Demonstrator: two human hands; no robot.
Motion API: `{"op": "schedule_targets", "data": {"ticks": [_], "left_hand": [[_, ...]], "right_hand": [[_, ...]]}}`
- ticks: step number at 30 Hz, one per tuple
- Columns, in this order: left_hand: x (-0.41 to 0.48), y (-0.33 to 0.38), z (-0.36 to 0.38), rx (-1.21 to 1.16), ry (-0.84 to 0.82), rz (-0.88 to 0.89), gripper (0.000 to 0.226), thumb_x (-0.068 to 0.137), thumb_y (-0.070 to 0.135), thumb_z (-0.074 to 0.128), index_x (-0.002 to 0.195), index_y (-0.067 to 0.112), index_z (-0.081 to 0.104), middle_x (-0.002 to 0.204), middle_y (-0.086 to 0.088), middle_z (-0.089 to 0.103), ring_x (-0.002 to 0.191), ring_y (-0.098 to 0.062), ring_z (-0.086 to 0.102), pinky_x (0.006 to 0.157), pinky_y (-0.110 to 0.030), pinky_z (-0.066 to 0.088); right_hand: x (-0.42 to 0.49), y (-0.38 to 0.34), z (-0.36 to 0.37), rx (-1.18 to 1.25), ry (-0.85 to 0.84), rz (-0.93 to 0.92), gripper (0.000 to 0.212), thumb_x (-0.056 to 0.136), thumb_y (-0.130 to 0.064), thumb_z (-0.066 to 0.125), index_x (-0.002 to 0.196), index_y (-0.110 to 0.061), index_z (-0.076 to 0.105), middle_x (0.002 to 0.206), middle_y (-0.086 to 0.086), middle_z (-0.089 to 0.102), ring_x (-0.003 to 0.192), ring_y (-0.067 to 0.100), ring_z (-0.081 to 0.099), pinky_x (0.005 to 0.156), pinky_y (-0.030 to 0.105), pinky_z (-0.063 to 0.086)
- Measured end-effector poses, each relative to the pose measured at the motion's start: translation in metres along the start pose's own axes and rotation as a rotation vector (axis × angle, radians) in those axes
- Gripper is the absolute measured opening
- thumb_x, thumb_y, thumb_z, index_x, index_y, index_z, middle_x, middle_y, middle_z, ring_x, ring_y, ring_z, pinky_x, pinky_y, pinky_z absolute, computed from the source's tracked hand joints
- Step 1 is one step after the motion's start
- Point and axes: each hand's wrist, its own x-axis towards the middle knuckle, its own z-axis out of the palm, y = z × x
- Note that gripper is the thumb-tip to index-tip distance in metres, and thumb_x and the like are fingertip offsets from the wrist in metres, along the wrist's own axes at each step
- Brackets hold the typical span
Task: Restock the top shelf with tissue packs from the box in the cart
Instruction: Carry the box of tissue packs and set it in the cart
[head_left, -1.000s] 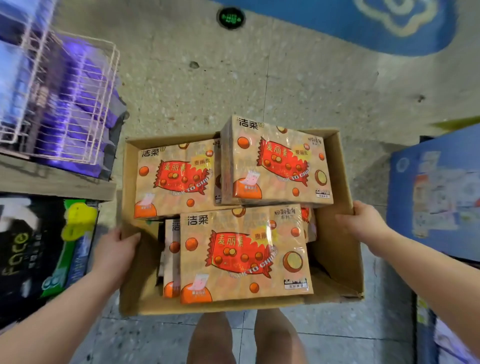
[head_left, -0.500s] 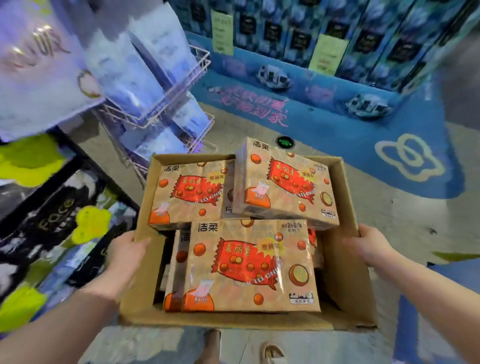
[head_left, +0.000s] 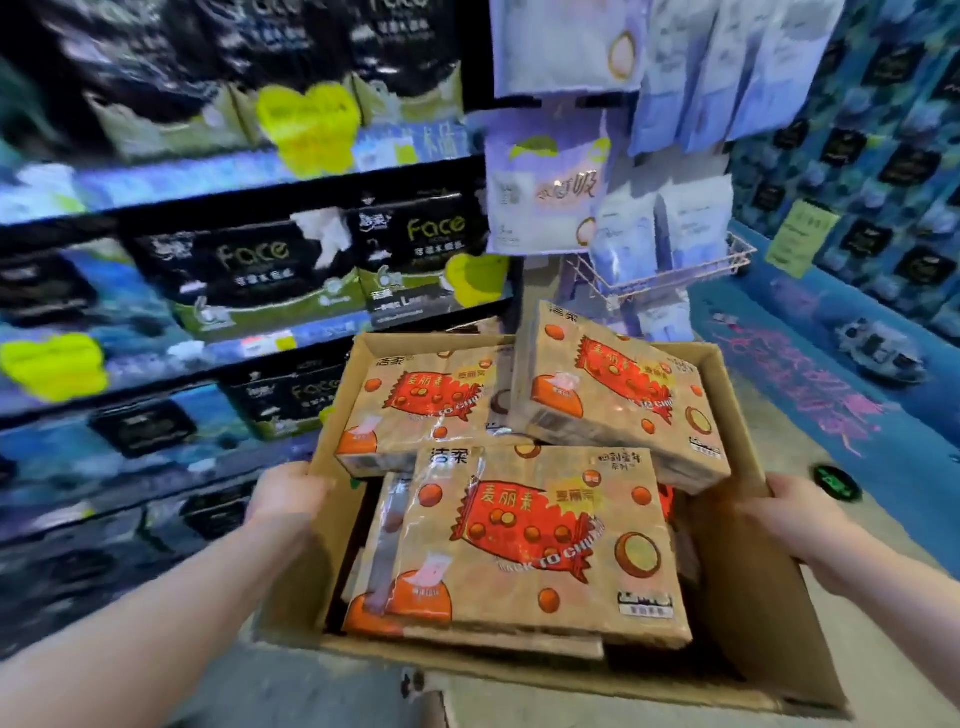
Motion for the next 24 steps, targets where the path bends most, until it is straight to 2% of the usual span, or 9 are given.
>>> {"op": "schedule_targets", "data": {"ticks": [2,5,8,11,14,16,19,22,24], "left_hand": [[-0.013,-0.028,-0.041,-0.071,0.064,-0.056,0.009,0.082,0.009,0.066,0.090,0.005,0.069,0.083,-0.017,0.066,0.081,-0.034,0.062,0.073,-0.040,0.051],[-0.034,-0.076,-0.105,-0.145,0.169,-0.113,0.001,0.077,0.003,0.069,0.077,0.004,0.069,0.071,-0.016,0.063,0.067,-0.029,0.057,0.064,-0.034,0.045],[-0.055,-0.125,-0.167,-0.166,0.275,-0.163,0.004,0.076,0.003,0.070,0.073,0.003,0.068,0.067,-0.016,0.063,0.061,-0.025,0.055,0.060,-0.031,0.043],[-0.072,-0.174,-0.228,-0.196,0.354,-0.239,0.018,0.078,0.000,0.070,0.065,0.008,0.061,0.063,-0.011,0.060,0.063,-0.024,0.055,0.067,-0.034,0.047],[-0.089,-0.223,-0.289,-0.206,0.437,-0.298,0.011,0.080,0.001,0.069,0.075,0.006,0.061,0.061,-0.009,0.055,0.065,-0.025,0.053,0.065,-0.033,0.044],[-0.098,-0.259,-0.331,-0.217,0.499,-0.355,0.007,0.081,0.002,0.068,0.088,0.003,0.066,0.069,-0.012,0.057,0.068,-0.026,0.053,0.063,-0.031,0.041],[-0.110,-0.311,-0.394,-0.252,0.569,-0.400,0.012,0.081,0.002,0.068,0.093,0.001,0.066,0.078,-0.013,0.058,0.077,-0.029,0.055,0.071,-0.033,0.045],[-0.121,-0.358,-0.451,-0.229,0.633,-0.444,0.008,0.082,0.003,0.068,0.089,0.002,0.066,0.073,-0.010,0.057,0.077,-0.029,0.055,0.074,-0.034,0.045],[-0.128,-0.385,-0.485,-0.235,0.685,-0.469,0.010,0.082,0.003,0.067,0.092,0.001,0.067,0.077,-0.012,0.059,0.078,-0.029,0.056,0.073,-0.034,0.045]], "right_hand": [[-0.008,-0.028,0.017,-0.035,-0.036,-0.086,0.013,0.085,-0.012,0.063,0.096,-0.006,0.060,0.093,0.019,0.065,0.089,0.037,0.063,0.081,0.047,0.054],[-0.027,-0.069,0.051,-0.056,-0.087,-0.218,0.007,0.080,-0.011,0.066,0.084,-0.006,0.063,0.077,0.017,0.066,0.075,0.033,0.064,0.072,0.044,0.055],[-0.059,-0.114,0.090,-0.070,-0.173,-0.334,0.003,0.081,-0.005,0.065,0.084,-0.006,0.064,0.079,0.020,0.067,0.077,0.034,0.066,0.073,0.047,0.056],[-0.106,-0.164,0.131,-0.157,-0.223,-0.461,0.007,0.080,-0.009,0.066,0.076,-0.011,0.062,0.083,0.019,0.067,0.080,0.033,0.065,0.072,0.042,0.056],[-0.158,-0.212,0.178,-0.232,-0.298,-0.574,0.006,0.082,-0.012,0.065,0.077,-0.010,0.062,0.073,0.011,0.065,0.072,0.027,0.063,0.058,0.030,0.052],[-0.195,-0.239,0.215,-0.273,-0.329,-0.637,0.005,0.082,-0.012,0.064,0.079,-0.009,0.064,0.073,0.011,0.066,0.073,0.029,0.064,0.061,0.032,0.053],[-0.254,-0.275,0.273,-0.259,-0.416,-0.705,0.004,0.081,-0.008,0.064,0.082,-0.006,0.067,0.077,0.018,0.069,0.072,0.032,0.066,0.066,0.041,0.054],[-0.316,-0.305,0.326,-0.240,-0.478,-0.771,0.006,0.082,-0.004,0.064,0.077,-0.006,0.064,0.077,0.019,0.066,0.072,0.032,0.062,0.062,0.035,0.048],[-0.352,-0.324,0.357,-0.252,-0.521,-0.802,0.007,0.083,-0.005,0.064,0.077,-0.007,0.063,0.076,0.016,0.065,0.071,0.030,0.060,0.060,0.032,0.045]]}}
